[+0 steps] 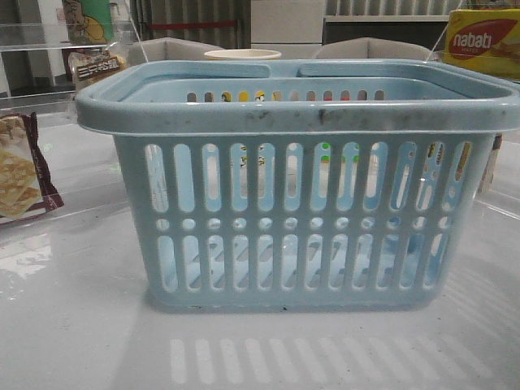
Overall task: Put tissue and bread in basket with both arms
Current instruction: 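Reach the right gripper to the shelf and grasp the black tissue pack, then carry the tissue pack over the basket with the right gripper and release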
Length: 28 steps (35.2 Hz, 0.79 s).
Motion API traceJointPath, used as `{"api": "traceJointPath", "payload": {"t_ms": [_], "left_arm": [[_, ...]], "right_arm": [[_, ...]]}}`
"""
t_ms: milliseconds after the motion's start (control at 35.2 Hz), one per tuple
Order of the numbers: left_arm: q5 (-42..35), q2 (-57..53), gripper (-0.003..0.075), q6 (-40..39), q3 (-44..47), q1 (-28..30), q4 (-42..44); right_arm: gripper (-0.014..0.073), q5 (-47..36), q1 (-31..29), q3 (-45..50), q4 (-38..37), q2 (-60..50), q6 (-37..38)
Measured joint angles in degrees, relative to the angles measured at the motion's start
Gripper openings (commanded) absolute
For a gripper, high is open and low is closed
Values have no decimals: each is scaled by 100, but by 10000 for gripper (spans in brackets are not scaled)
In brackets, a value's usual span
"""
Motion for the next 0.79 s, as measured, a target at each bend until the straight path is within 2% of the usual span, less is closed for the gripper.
{"api": "traceJointPath", "payload": {"t_ms": [113,199,369,454,596,794], "left_arm": [[0,0,188,0,0,0,0],[0,0,169,0,0,0,0],[0,0,137,0,0,0,0],[0,0,123,0,0,0,0],[0,0,90,0,0,0,0],[0,0,90,0,0,0,0]], "right_arm": [[570,-270,0,-51,0,232,0],[515,-489,0,-86,0,397,-39],[225,-638,0,-91,0,520,-50],[139,-674,0,-91,0,520,-50],[121,-603,0,-161,0,445,-50],[121,-72,120,-427,26,-252,-60]]}}
